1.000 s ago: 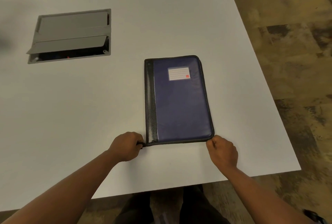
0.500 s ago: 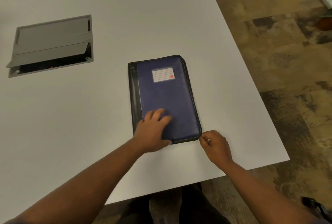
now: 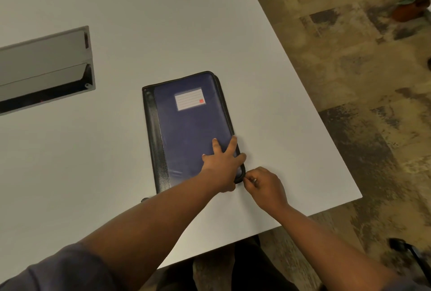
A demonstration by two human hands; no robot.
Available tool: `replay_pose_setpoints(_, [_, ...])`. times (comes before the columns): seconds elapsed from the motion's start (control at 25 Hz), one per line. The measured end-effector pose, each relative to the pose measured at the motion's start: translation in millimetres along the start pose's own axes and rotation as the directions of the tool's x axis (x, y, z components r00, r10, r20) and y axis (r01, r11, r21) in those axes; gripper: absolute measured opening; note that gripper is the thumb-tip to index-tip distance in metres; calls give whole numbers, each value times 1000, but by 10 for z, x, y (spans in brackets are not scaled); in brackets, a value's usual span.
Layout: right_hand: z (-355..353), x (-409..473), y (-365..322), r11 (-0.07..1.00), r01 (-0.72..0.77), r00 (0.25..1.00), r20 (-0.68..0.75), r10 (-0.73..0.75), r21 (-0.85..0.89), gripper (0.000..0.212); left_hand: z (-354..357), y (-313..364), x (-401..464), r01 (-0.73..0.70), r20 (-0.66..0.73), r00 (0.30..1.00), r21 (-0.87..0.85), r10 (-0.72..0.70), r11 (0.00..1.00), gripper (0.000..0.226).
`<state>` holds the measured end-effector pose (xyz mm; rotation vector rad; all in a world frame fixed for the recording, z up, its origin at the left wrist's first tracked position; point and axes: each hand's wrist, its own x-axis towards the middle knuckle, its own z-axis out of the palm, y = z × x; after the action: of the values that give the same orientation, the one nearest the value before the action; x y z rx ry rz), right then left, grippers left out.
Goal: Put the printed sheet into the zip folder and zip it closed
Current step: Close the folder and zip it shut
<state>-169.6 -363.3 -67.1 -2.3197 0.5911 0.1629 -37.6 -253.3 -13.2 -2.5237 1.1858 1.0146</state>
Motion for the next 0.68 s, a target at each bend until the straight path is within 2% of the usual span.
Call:
replay_pose_setpoints(0.2, [-41, 28, 13, 999, 32, 999, -22, -32, 7, 13, -45, 14, 21, -36, -17, 999, -53, 35, 998, 92])
replay_pose_setpoints(0.68, [-221, 591, -47, 996, 91, 995, -35, -91, 5, 17, -84, -21, 5, -59, -22, 998, -50, 58, 997, 97])
